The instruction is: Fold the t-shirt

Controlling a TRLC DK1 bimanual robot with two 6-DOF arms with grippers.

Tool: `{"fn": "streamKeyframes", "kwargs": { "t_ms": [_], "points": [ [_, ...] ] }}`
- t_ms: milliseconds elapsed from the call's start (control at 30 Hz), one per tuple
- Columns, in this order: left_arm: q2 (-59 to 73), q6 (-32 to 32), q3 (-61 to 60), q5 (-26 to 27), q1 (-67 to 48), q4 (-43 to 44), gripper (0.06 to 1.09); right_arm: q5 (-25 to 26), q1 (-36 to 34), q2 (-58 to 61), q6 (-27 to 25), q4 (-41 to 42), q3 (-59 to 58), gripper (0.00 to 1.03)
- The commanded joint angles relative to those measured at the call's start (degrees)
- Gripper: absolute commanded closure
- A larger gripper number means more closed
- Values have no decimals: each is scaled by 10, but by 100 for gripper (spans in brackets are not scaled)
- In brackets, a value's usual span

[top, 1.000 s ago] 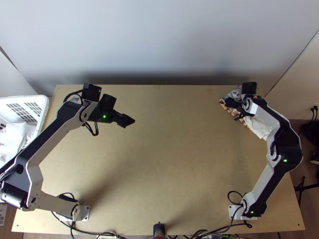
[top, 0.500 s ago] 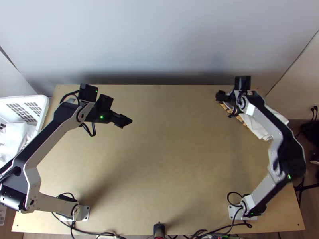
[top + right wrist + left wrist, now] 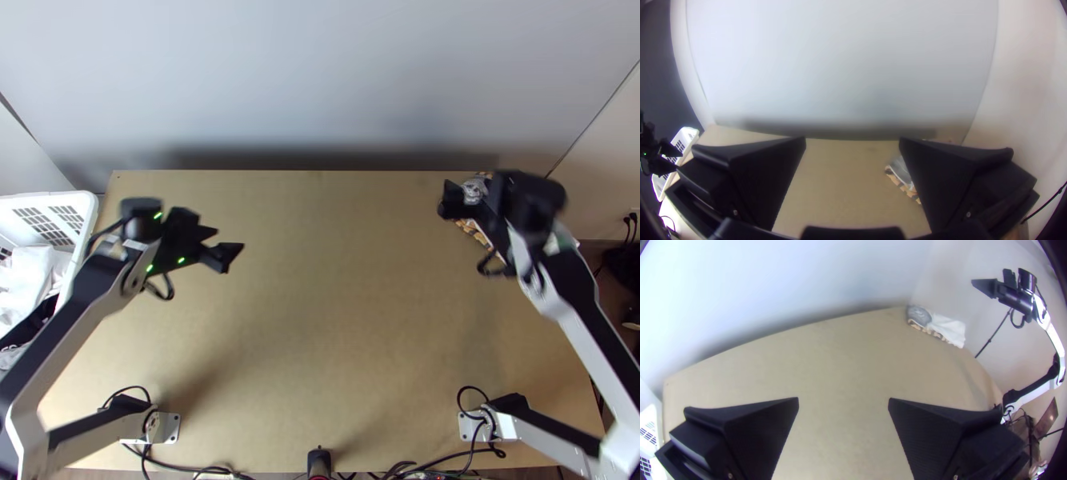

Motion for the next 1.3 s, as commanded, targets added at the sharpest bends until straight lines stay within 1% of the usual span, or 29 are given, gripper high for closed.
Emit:
{"fn": "streamKeyframes", "kwargs": {
  "t_ms": [0, 100, 167, 267, 433, 700, 800, 900, 967, 1267],
  "points": [
    [-182, -2, -153, -71, 33, 117, 10, 0, 17, -206, -6, 48, -146, 5],
    [-264, -4, -222, -98, 48, 160, 10, 0, 15, -271, 2, 40, -199, 5],
    [-319, -8, -263, -99, 63, 175, 10, 1, 10, -320, 2, 33, -238, 5],
    [-376, -16, -304, -99, 92, 175, 10, 5, 3, -417, -2, 36, -304, 5],
    [-441, -23, -349, -99, 103, 174, 10, 6, -12, -510, -5, 29, -369, 5],
    [-481, -31, -395, -91, 118, 178, 10, 7, -30, -583, -12, 32, -449, 5],
    [-508, -28, -425, -91, 124, 211, 10, 8, -34, -608, -30, 40, -479, 5],
    [-545, -23, -464, -91, 130, 266, 10, 8, -53, -649, -48, 72, -506, 5],
    [-580, -23, -481, -92, 131, 273, 10, 7, -68, -678, -51, 93, -526, 5],
    [-701, -28, -546, -97, 134, 288, 10, 7, -75, -679, -71, 123, -572, 5]
  ]
}}
